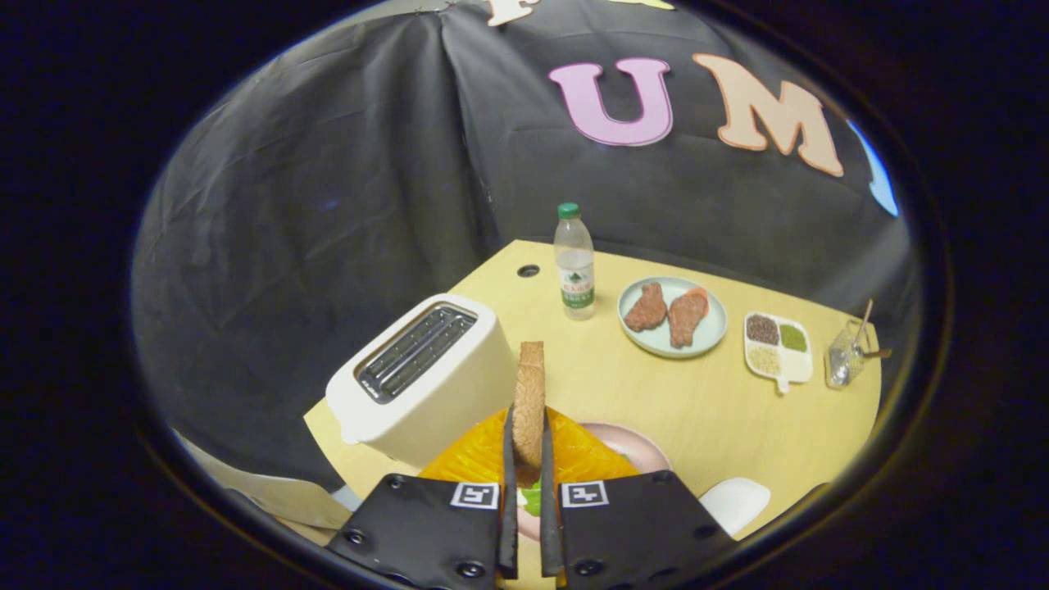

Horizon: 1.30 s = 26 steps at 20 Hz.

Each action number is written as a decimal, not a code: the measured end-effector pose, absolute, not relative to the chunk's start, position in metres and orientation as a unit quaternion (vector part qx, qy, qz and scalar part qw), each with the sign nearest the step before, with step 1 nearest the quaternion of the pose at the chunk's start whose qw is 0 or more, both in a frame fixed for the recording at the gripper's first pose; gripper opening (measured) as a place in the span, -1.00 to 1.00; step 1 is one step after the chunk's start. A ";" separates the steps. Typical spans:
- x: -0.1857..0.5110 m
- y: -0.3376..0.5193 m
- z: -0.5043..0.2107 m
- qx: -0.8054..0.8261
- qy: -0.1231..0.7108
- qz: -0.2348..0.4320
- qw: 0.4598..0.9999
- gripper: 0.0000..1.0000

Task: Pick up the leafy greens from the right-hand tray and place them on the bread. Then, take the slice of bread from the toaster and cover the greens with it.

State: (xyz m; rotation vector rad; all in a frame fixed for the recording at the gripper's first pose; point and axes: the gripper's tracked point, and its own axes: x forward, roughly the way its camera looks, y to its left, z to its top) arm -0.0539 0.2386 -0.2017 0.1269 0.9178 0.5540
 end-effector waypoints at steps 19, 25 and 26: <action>-0.101 0.193 -0.291 0.152 0.486 0.180 0.841 -0.73; -0.111 0.176 -0.304 0.135 0.503 0.155 0.840 -0.66; -0.112 0.175 -0.311 0.125 0.506 0.155 0.839 -0.59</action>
